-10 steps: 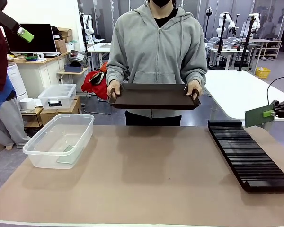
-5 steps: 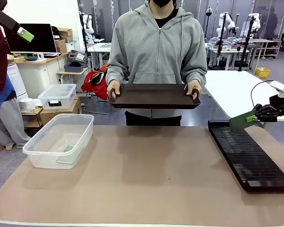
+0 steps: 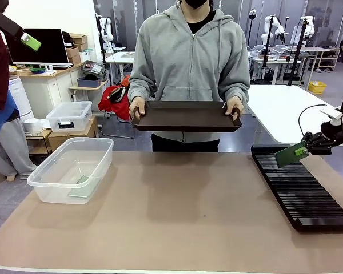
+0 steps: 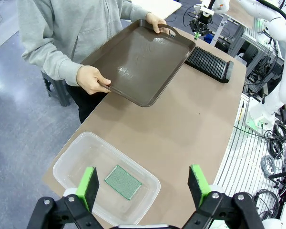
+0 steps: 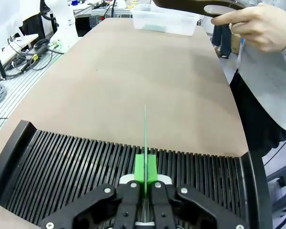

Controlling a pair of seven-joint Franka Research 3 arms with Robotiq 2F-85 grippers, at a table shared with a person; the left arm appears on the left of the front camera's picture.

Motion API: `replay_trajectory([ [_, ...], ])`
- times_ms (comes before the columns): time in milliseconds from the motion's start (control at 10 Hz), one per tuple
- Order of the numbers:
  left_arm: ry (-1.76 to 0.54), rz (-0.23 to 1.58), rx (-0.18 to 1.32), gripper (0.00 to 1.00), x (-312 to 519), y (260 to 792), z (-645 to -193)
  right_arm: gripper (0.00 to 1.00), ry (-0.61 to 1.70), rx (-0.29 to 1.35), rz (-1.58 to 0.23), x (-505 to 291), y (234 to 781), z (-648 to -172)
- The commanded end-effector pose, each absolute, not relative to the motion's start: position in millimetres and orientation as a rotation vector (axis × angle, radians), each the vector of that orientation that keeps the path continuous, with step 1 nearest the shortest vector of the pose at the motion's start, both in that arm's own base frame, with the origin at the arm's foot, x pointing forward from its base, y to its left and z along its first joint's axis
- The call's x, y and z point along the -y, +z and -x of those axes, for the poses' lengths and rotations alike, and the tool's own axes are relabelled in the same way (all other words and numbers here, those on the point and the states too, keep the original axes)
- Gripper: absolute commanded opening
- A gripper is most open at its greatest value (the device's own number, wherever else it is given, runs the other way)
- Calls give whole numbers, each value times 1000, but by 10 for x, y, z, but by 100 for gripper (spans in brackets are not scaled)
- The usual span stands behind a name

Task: Sort PCBs into racks and boxes based on the side picked up.
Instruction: If the short side of the Blank PCB is picked up, insert it into the PCB Rack ; if the long side is picked up, place it in the Organizing box.

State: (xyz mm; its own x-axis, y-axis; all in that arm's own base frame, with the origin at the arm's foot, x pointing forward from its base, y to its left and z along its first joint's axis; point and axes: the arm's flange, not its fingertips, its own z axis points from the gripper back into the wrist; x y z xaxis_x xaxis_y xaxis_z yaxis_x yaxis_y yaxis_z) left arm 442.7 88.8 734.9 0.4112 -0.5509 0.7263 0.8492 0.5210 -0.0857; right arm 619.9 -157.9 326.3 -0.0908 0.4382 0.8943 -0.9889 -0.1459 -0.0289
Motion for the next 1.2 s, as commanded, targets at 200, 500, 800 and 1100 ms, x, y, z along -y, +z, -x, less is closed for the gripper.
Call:
replay_trajectory([
  [200, -919, 487, 705, 100, -890, 7338, -4427, 2, 1584, 857, -826, 1528, 3135, -6103],
  [500, -919, 487, 705, 100, -890, 7338, -4427, 2, 1603, 857, -778, 1518, 3059, -6093],
  [800, -919, 487, 705, 100, -890, 7338, -4427, 2, 1594, 876, -786, 1501, 2986, -6095],
  [1100, -919, 487, 705, 100, -890, 7338, -4427, 2, 1551, 927, -774, 1460, 2921, -6096],
])
